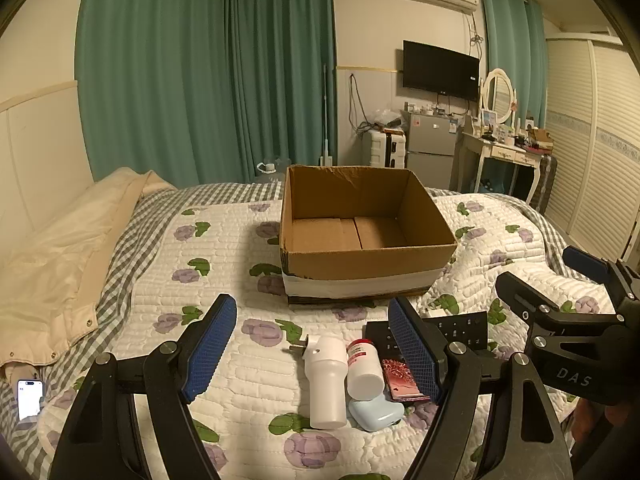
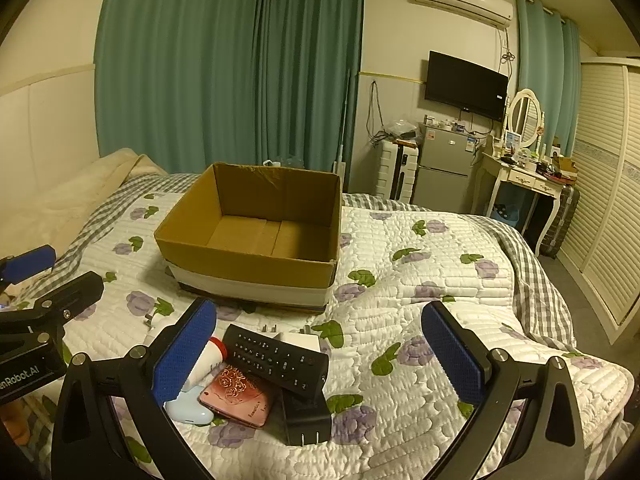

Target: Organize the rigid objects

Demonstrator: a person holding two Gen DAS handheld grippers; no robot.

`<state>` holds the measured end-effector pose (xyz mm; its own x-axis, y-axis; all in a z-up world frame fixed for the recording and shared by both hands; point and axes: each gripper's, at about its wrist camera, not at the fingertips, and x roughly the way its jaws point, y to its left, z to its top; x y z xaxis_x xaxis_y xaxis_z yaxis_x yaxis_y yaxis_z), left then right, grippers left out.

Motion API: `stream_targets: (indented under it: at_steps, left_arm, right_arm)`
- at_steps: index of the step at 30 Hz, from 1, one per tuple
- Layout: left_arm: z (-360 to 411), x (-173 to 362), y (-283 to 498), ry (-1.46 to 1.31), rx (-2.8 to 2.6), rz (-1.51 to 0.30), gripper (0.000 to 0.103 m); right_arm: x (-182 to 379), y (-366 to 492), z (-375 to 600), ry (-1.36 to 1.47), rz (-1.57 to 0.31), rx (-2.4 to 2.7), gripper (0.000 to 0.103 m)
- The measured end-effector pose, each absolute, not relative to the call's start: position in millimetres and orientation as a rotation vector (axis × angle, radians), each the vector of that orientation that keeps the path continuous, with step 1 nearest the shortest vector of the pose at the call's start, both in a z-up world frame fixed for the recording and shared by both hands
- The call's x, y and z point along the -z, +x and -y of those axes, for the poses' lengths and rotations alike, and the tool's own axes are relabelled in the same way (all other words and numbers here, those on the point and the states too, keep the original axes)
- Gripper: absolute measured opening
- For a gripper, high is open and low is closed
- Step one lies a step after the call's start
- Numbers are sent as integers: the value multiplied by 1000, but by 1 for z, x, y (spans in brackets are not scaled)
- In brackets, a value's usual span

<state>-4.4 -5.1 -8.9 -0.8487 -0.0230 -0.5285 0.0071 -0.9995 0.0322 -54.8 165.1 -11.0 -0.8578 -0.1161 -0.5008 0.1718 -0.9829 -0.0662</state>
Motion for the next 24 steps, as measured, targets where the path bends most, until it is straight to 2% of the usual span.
stream_targets:
  at_steps: [24]
  left_arm:
    - [3,10,-5,869,3001,51,81]
  right_arm:
    - [12,-54,-164,769,-167,2882,103]
